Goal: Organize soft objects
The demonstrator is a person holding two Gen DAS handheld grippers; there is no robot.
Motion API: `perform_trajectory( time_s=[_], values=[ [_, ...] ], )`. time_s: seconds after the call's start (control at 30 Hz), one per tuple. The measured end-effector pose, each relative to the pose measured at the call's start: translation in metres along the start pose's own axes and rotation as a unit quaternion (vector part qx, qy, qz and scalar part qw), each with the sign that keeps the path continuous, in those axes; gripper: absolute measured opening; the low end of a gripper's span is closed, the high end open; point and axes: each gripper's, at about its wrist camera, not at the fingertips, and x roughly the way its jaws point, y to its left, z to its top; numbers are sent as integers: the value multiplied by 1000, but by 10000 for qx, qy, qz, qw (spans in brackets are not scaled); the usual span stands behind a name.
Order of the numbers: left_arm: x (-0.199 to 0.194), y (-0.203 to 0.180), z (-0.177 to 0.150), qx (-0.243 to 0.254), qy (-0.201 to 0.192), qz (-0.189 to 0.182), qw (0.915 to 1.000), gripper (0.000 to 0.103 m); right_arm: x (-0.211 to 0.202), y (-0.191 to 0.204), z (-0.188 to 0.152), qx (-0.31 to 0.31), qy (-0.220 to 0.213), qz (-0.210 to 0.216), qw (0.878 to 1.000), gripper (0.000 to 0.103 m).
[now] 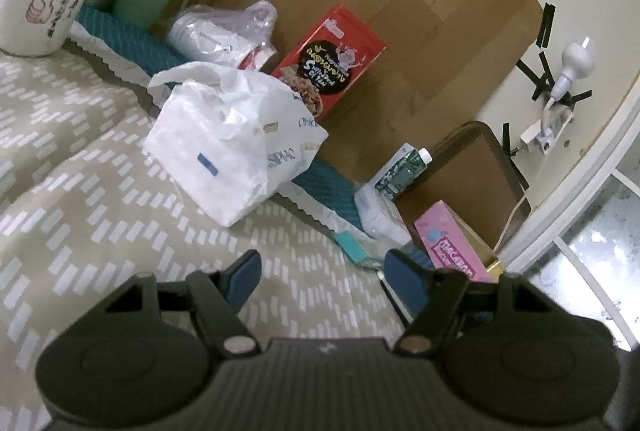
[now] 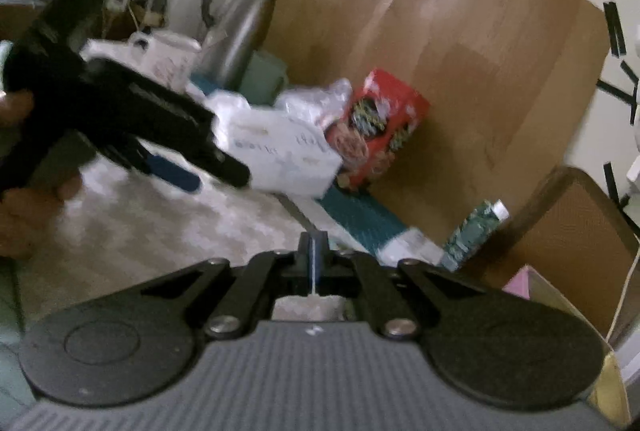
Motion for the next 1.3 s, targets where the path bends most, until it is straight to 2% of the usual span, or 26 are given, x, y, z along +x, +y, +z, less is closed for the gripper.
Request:
perform_trajectory(
  time_s=[0.17,0.3,0.33,0.5,0.6,0.67,0.7,0.9,1.0,1.1,1.3],
  values=[
    [-2,-1,0,21,-62,3,10000,73,35,-5,-6,-49,442,-110,9989,8],
    [-1,1,0,-51,-45,-54,10000,73,51,1,0,-223,492,-252,9982,33],
    [-1,2,1,-70,-38,-68,9999,73,58,3,2,-301,523,-284,9978,34],
    [0,4,1,-123,-16,-107,9999,73,93,3,8,-632,935,-341,9930,36],
    [-1,3,0,-134,-20,-106,9999,73,106,0,11,-791,970,-482,9910,33],
    [0,3,0,-132,-14,-107,9999,73,110,-1,13,-778,1016,-501,9905,5],
    [-1,3,0,-135,-17,-109,9998,73,108,0,13,-775,922,-557,9912,2],
    [-1,7,1,-247,-25,-102,9996,73,70,-3,28,-495,246,-640,9964,2],
    [-1,8,2,-258,-41,-63,9996,73,56,0,33,-661,83,-628,9958,2],
    [-3,7,1,-219,-93,-8,9997,73,62,-5,27,-682,399,-453,9958,4],
    [-3,6,1,-221,-79,-17,9997,73,92,-11,11,-835,1122,-251,9899,19]
  ],
)
